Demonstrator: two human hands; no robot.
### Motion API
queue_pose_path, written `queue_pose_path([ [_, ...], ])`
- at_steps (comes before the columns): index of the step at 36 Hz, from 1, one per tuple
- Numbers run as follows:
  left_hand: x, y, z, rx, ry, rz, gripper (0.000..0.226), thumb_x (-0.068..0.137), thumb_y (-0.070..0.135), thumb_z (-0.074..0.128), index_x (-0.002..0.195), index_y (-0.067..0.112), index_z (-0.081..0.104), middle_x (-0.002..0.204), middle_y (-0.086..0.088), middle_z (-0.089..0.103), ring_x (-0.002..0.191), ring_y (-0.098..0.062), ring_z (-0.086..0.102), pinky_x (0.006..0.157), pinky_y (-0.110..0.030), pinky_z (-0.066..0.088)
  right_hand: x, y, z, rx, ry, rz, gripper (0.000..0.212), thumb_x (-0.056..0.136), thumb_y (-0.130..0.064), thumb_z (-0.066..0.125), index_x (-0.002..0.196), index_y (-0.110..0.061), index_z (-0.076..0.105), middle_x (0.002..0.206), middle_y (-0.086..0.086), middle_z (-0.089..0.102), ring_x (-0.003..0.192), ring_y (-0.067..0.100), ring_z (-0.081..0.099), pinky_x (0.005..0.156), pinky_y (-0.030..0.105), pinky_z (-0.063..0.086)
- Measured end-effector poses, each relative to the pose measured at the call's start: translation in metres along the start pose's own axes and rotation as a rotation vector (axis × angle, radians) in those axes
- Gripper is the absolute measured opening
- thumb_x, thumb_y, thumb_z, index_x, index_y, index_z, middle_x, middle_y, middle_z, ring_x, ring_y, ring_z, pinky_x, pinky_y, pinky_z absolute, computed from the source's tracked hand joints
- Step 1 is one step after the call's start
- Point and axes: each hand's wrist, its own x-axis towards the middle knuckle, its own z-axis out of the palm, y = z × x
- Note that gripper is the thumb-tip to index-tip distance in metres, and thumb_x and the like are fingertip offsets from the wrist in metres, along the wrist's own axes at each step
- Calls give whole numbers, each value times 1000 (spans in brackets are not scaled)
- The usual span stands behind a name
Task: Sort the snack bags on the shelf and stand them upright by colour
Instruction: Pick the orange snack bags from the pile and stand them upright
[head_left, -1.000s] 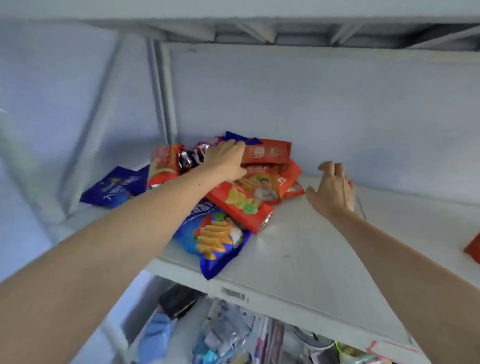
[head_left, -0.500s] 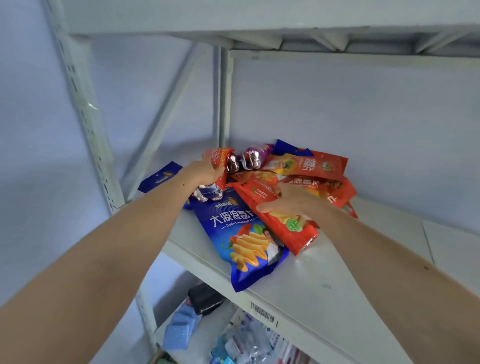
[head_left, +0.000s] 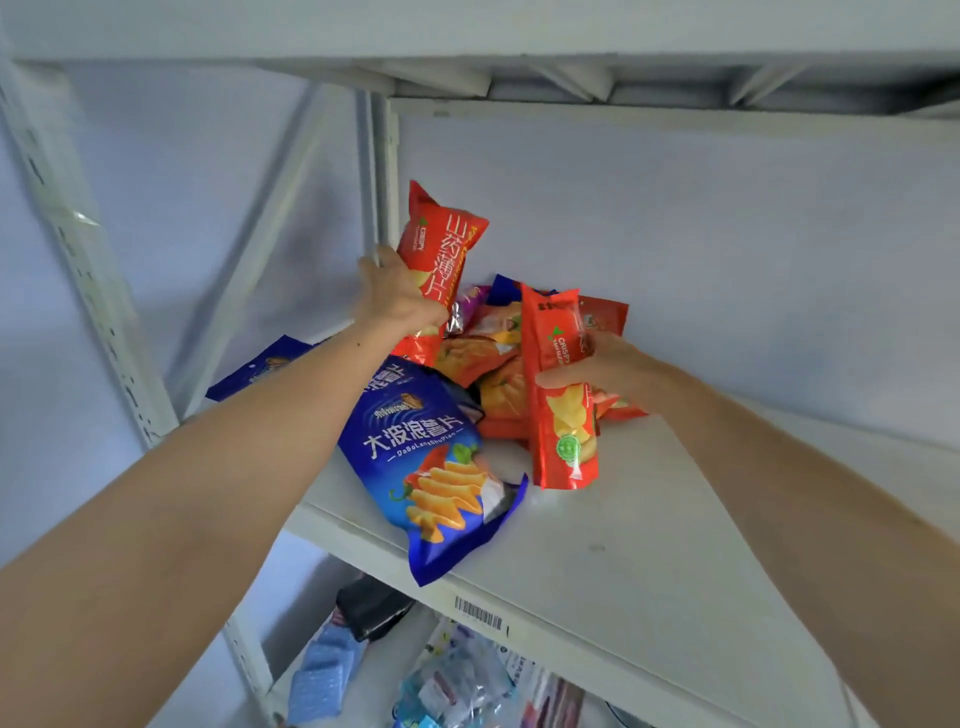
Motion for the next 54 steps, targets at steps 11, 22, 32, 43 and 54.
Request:
queue_pose_path([
  [11, -52, 119, 101, -92, -159, 282, 101, 55, 40, 90, 133, 10, 32, 128, -15, 38, 118, -34, 51, 97, -45, 49, -75, 69, -82, 99, 428, 90, 82, 39, -35, 95, 113, -16, 64, 101, 1, 74, 91, 18, 71, 79, 35, 59],
  [22, -147, 213, 224, -84, -395, 520, 97, 47, 59, 85, 122, 16, 41, 117, -8, 58, 110, -31, 59, 86, -45, 54, -144, 162, -166, -165, 961, 384, 87, 61, -36, 90, 128, -9, 41, 124, 12, 47, 116, 28, 51, 82, 35, 45],
  [32, -190, 255, 305, -139, -506, 518, 98, 55, 59, 85, 129, 16, 37, 123, -4, 56, 112, -24, 60, 89, -41, 54, -134, 210, -203, -161, 1119, 474, 94, 64, -33, 90, 132, -7, 32, 132, 16, 41, 124, 35, 48, 96, 45, 47],
  [43, -195, 249, 308, -132, -579, 512, 104, 55, 62, 84, 131, 17, 30, 126, -5, 53, 115, -25, 59, 90, -43, 55, -129, 201, -200, -113, 1205, 438, 123, 64, -25, 91, 150, 2, 7, 151, 20, 27, 142, 36, 27, 114, 42, 33],
  [54, -173, 212, 248, -59, -551, 576, 112, 59, 58, 84, 140, 8, 26, 139, -11, 47, 124, -28, 53, 88, -41, 49, -128, 161, -166, -162, 1228, 438, 111, 67, -22, 89, 146, -2, 14, 150, 20, 21, 139, 36, 23, 113, 46, 33],
])
